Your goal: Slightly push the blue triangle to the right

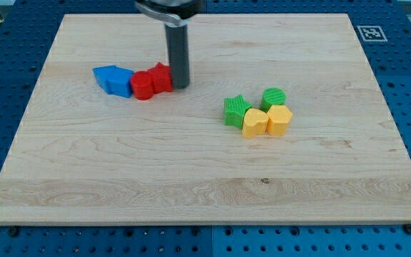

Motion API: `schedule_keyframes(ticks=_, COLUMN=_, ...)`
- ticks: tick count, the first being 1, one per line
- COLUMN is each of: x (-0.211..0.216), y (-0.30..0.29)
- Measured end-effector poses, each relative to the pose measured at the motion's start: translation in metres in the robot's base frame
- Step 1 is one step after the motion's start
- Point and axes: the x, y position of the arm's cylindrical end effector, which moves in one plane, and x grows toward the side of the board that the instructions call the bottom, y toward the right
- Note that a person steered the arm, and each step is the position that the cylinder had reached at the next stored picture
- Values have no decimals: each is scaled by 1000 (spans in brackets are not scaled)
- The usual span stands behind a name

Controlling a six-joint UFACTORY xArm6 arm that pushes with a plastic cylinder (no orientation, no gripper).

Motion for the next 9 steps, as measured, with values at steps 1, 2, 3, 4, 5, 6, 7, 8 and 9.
schedule_keyframes(ticks=1, x=-3, y=-34)
schedule_keyframes(ticks=2, x=-4, y=-49)
schedule_keyframes(ticks=3, x=-6, y=-34)
schedule_keyframes(ticks=4, x=-62, y=-29)
schedule_keyframes(ticks=5, x=-96, y=-84)
schedule_keyframes(ticks=6, x=-101, y=-155)
schedule_keyframes(ticks=7, x=-69, y=-196)
schedule_keyframes(ticks=8, x=-42, y=-201)
schedule_keyframes(ticks=9, x=-28, y=-199)
